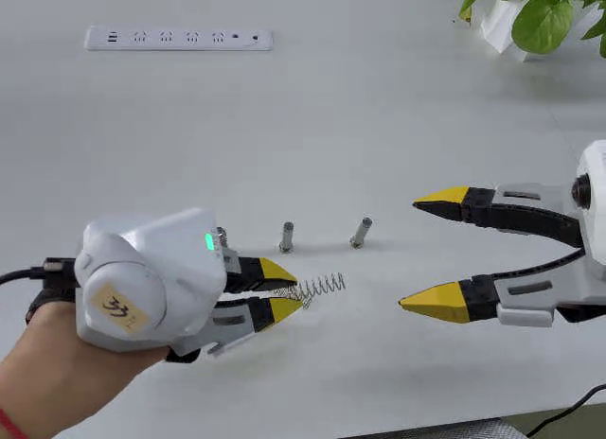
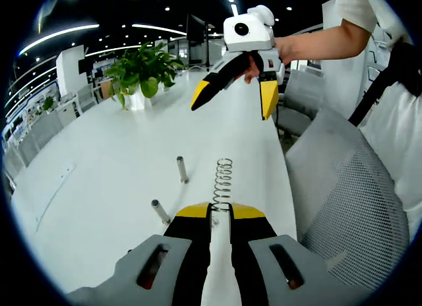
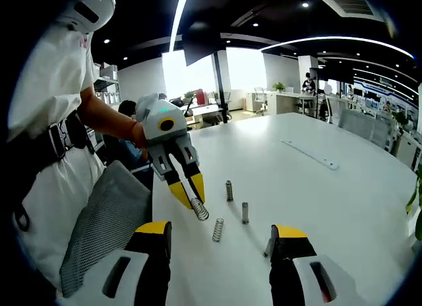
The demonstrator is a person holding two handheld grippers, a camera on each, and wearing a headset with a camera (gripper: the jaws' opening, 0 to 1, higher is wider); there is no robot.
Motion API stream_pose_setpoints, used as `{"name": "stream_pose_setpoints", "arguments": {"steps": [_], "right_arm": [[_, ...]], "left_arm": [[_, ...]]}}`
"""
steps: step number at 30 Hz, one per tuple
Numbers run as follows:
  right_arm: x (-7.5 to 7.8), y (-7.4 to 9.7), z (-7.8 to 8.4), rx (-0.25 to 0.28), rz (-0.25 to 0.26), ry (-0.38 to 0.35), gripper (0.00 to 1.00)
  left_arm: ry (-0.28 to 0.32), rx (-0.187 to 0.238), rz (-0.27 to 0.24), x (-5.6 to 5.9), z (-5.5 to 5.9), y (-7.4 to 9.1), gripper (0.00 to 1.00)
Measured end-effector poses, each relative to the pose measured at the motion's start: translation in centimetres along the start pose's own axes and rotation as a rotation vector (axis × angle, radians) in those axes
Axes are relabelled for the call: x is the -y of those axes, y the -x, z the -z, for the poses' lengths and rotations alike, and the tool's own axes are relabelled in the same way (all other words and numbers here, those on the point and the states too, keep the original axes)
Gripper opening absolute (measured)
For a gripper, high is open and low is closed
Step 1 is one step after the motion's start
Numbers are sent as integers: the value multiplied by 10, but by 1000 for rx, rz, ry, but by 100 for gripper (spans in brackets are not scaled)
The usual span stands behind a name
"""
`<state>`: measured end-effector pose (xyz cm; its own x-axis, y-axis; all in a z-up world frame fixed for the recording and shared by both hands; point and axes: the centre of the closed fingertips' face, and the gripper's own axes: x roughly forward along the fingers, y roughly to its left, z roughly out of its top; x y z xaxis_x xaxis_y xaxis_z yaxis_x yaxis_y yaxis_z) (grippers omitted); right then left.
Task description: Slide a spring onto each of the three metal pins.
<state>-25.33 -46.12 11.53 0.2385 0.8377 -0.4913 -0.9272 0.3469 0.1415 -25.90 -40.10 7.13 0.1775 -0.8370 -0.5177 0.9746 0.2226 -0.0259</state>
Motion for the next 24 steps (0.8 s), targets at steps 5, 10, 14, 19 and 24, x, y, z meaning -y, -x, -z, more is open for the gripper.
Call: {"name": "stream_pose_setpoints", "arguments": {"steps": [5,10,14,19,24], "right_arm": [[-10,-9,-20,20,-59,-7,42],[-15,-15,-30,21,-94,3,32],[-18,-16,-34,26,-114,-2,26],[-21,-16,-40,36,-133,-18,18],[-23,-17,-44,47,-143,-22,15]], "left_arm": [[17,78,-8,-1,-23,8,7],[35,137,-20,-4,-37,15,7],[47,169,-26,-4,-43,19,7],[54,197,-30,-4,-49,22,7],[58,213,-30,-4,-52,23,7]]}}
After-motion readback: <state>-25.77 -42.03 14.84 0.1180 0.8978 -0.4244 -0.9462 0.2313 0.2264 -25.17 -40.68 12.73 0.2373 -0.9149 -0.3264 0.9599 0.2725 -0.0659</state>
